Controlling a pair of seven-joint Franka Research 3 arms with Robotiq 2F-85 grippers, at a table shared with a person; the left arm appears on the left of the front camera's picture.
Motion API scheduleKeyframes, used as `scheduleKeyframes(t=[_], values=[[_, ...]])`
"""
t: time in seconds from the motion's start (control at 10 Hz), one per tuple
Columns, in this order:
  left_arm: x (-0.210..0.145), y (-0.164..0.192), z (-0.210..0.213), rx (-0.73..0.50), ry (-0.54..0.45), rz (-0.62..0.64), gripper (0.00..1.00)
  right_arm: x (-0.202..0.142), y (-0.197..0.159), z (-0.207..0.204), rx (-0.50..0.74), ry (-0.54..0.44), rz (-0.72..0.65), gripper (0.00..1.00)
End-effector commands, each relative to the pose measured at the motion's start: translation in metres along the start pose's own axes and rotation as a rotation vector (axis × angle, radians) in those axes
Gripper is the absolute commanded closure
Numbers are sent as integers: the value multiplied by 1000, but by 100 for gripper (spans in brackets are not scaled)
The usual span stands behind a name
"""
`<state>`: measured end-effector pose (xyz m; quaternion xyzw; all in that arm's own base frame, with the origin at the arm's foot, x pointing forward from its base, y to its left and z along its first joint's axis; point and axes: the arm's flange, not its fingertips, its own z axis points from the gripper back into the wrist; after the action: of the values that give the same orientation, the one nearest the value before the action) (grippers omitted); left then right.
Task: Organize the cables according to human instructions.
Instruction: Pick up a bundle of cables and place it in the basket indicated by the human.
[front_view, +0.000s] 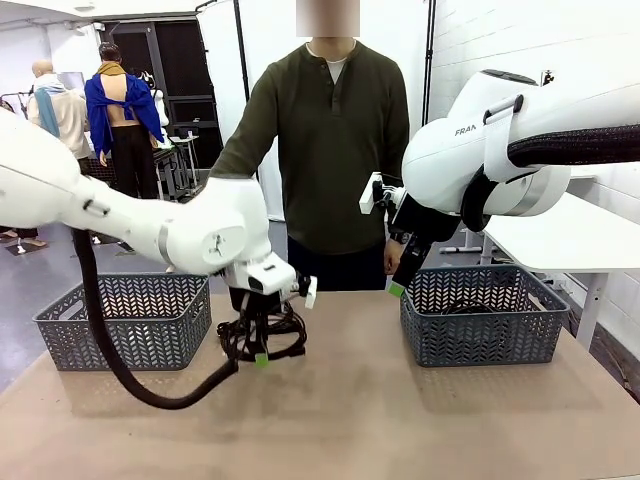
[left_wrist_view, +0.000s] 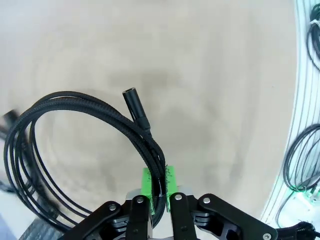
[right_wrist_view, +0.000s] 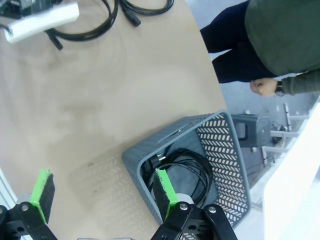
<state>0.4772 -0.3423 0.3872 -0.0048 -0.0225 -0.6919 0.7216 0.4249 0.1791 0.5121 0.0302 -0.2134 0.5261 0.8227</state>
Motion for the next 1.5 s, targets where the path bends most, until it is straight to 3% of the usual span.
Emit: scheduleKeyframes(t=[0.0,0.3,0.7,1.0,1.4], values=[[-13,0,49,14,7,-21,100,-1,0,-1,-1,2,-3,0],[-50,4,111,52,5,-72,100,-1,0,-1,-1,2,-3,0],[-144,17,154,22,-20,-100,100,-1,0,-1,-1,2,-3,0],[-211,27,156,-7,-6,-97,100,-1,0,-1,-1,2,-3,0],[-253,69,131,10,-17,-46,100,-1,0,-1,-1,2,-3,0]])
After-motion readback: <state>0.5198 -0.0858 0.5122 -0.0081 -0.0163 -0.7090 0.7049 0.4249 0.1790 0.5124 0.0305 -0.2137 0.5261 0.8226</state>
